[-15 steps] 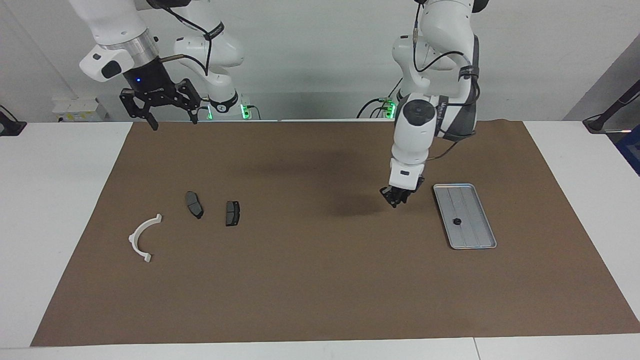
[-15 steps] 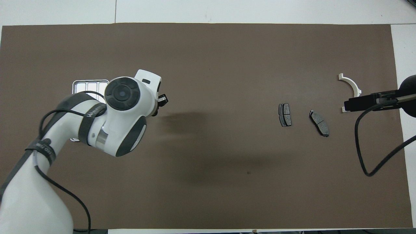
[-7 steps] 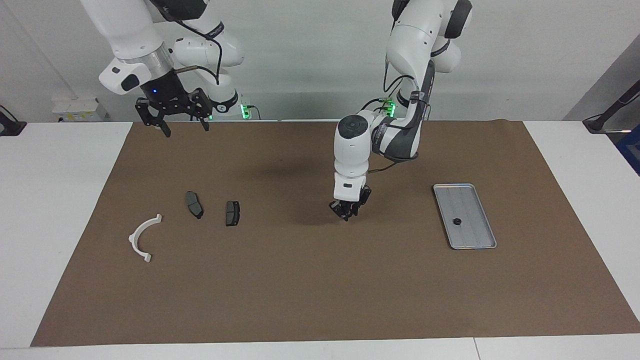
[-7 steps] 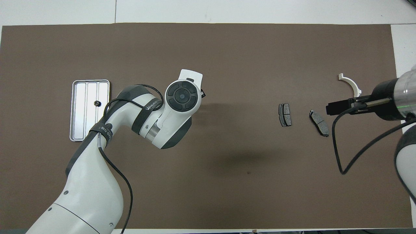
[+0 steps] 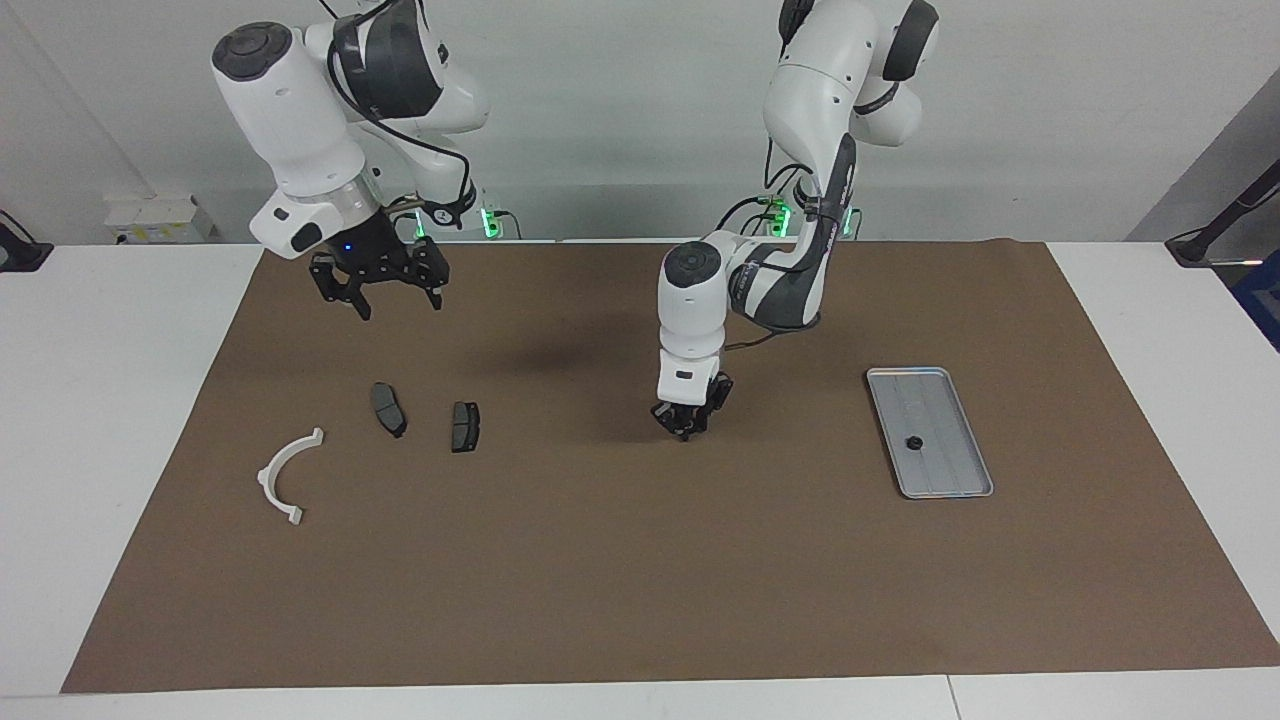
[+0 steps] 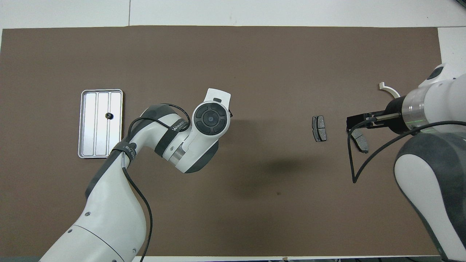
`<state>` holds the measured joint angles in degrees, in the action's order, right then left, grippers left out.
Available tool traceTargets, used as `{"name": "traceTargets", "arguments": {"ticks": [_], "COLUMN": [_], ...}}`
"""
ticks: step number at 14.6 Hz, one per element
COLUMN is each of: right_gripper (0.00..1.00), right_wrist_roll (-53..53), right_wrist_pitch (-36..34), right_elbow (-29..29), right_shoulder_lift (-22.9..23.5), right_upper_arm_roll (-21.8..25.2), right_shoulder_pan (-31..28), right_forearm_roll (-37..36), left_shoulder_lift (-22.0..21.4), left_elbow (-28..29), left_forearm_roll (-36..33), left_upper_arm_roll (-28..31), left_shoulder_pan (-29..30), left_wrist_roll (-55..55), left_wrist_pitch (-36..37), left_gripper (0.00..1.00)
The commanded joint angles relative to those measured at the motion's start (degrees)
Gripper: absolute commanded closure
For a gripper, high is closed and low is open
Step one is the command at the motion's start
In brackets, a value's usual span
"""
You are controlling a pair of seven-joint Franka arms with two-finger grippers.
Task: Place bearing gear from tray to pile
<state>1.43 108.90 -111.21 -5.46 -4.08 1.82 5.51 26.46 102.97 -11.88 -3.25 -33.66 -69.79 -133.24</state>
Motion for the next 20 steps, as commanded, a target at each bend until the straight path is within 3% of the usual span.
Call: {"name": "traceTargets", "arguments": {"ticks": [1,4,7,13,18,20], "right_gripper": [0.0,0.0,0.0,0.0,0.0,0.0], "right_wrist_roll": [5.0,9.3,13.6,22.5,38.8,43.5], "right_wrist_pitch": [2.7,6.1,10.0,17.0,19.7,20.6], "right_elbow": [-1.1,-1.0,-1.0,-0.9,0.6,1.1], "right_shoulder_lift": [1.4,4.0,8.2,14.0,17.9,18.9], "right_upper_arm_roll": [-0.1,-0.1,-0.1,-0.1,-0.1,-0.1], "right_shoulder_pan": [0.7,3.1,5.6,11.9,14.9,15.7], "right_forearm_roll": [-1.2,-2.8,-3.0,-3.0,-6.4,-6.4], "left_shoulder_lift": [-0.4,-0.6,-3.2,-9.7,-11.6,-12.6], "left_elbow": [0.9,-0.1,-2.1,-0.1,4.6,9.0], "left_forearm_roll": [-1.9,-1.9,-1.9,-1.0,3.5,5.0], "left_upper_arm_roll": [0.9,1.0,0.9,0.5,0.4,0.5], "left_shoulder_pan": [-0.1,0.4,4.7,15.6,27.1,30.1], "left_wrist_roll": [-0.9,-0.6,4.5,31.7,54.3,61.0], "left_wrist_pitch": [-2.3,-1.7,1.4,11.8,11.3,5.7], "left_gripper": [0.03,0.0,0.0,0.0,0.0,0.0]}}
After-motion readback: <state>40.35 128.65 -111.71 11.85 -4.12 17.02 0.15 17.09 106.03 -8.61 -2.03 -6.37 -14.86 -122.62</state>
